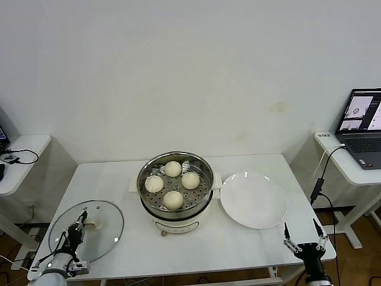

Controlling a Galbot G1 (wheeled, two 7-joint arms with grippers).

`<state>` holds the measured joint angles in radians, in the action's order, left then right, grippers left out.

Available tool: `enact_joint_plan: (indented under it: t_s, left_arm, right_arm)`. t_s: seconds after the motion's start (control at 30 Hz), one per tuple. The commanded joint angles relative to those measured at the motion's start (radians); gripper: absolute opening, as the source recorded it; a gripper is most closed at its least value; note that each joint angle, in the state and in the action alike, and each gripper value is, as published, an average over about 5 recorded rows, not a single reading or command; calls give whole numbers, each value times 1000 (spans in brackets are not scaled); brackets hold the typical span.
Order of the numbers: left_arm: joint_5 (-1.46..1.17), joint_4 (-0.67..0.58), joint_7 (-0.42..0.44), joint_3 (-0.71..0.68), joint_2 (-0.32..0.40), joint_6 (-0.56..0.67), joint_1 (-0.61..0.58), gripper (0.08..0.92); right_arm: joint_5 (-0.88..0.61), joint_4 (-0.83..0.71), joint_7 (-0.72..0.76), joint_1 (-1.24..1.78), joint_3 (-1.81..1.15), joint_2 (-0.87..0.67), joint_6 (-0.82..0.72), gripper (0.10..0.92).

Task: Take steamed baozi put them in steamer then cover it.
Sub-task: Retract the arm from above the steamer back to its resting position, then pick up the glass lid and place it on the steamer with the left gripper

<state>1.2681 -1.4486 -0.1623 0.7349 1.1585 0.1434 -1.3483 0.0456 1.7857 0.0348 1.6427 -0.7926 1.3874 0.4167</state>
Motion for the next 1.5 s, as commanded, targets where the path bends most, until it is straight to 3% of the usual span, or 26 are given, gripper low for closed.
enact_joint_plan:
  t_s: [0.03, 0.13, 0.4, 0.57, 0.73, 0.93, 1.23, 1.5]
  left_arm:
    - [-64, -111, -5, 27, -19, -39, -37, 174]
    - [-121, -172, 23, 54, -43, -87, -42, 139]
    - [-265, -422, 124, 86, -97, -223, -73, 139]
    - [-277, -515, 178, 68, -131, -284, -49, 139]
    - [-289, -555, 221, -7, -178, -314, -7, 139]
    - [-320, -587, 272, -196, -214, -372, 80, 139]
    - [-243, -547, 297, -505, -147, -436, 253, 139]
    - [-145, -521, 378, -613, -92, -480, 370, 139]
  right_arm:
    - [7, 1, -1, 0, 4, 0, 4, 823]
    - [10, -1, -1, -3, 10, -2, 7, 823]
    - [22, -23, -2, -27, 31, 1, 11, 823]
    - [27, -24, -1, -33, 36, 6, 10, 823]
    - [32, -27, -1, -36, 34, 11, 9, 823]
    - [62, -33, -4, -40, 32, 30, 14, 823]
    - [120, -60, -13, -59, 41, 71, 29, 823]
    - [143, -79, -17, -68, 59, 98, 32, 823]
